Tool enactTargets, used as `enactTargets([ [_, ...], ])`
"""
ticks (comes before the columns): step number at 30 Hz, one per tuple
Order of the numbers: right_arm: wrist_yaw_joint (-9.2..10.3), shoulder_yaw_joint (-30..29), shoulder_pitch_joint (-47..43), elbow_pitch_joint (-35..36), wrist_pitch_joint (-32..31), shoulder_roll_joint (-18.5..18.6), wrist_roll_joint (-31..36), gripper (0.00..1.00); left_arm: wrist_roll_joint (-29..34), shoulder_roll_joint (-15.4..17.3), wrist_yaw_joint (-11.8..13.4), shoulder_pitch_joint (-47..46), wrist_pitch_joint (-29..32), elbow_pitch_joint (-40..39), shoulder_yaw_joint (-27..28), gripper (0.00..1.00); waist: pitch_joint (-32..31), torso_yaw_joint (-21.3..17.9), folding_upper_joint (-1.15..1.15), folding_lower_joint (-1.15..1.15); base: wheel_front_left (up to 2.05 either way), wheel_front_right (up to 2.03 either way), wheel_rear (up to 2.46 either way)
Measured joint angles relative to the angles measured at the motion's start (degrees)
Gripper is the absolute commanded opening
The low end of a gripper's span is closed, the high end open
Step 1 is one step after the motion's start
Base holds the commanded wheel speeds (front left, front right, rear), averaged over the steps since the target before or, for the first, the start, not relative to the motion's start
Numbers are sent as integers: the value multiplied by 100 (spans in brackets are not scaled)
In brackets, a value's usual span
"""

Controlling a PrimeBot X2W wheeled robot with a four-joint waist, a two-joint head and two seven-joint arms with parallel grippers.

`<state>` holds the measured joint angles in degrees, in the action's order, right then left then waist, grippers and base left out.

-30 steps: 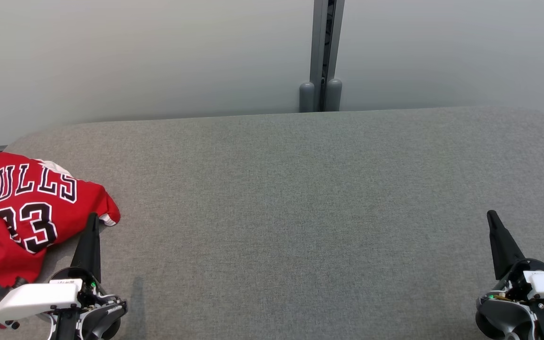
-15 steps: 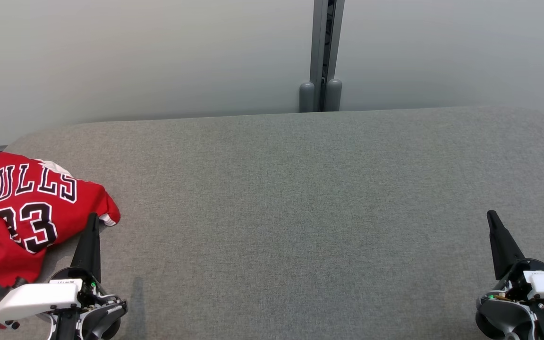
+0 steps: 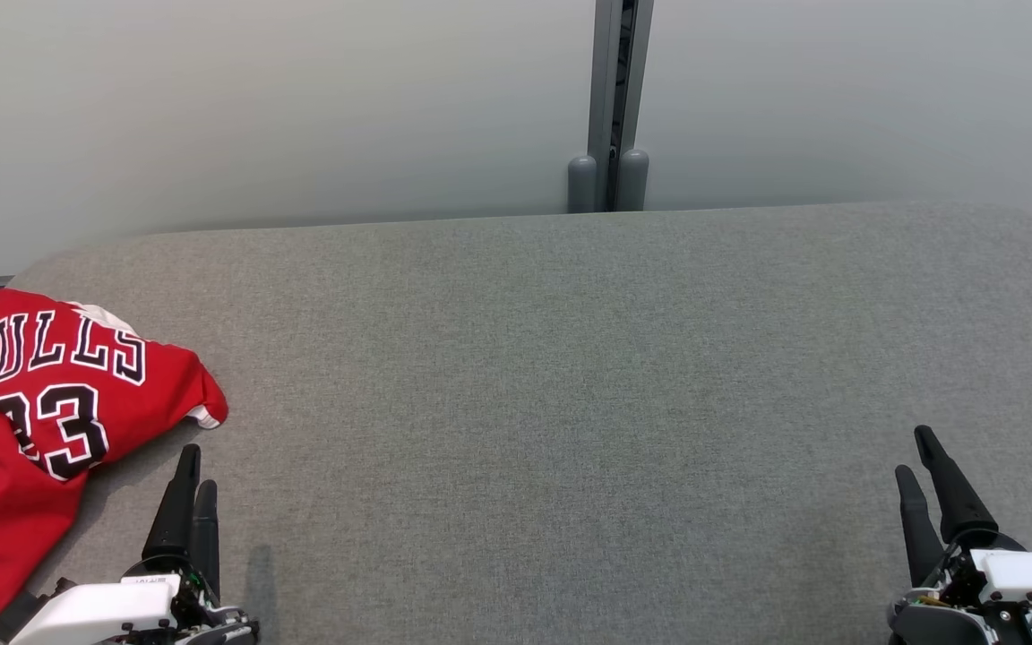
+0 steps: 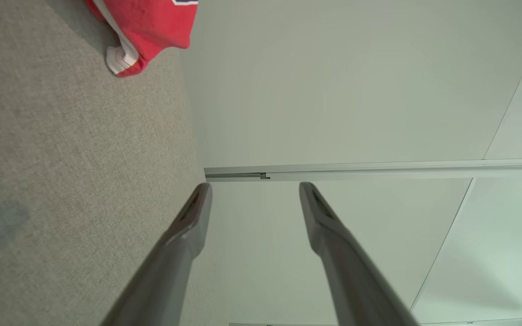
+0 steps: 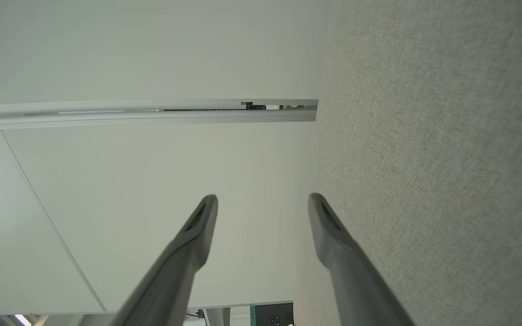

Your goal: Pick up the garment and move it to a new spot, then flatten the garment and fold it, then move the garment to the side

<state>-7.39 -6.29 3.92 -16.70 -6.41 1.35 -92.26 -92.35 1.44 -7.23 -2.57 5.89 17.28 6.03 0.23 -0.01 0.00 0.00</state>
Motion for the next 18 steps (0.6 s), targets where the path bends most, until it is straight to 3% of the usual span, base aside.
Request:
enactTargets([
  [9,0,266,28,35,296,132,388,100,492,36,0,-29,-255,85,-78,100,20,-2,0,0,0,0,0],
  [18,0,305,144,-42,513,179,1413,100,1499,36,-1,-144,-487,191,-92,100,54,-3,0,0,0,0,0],
])
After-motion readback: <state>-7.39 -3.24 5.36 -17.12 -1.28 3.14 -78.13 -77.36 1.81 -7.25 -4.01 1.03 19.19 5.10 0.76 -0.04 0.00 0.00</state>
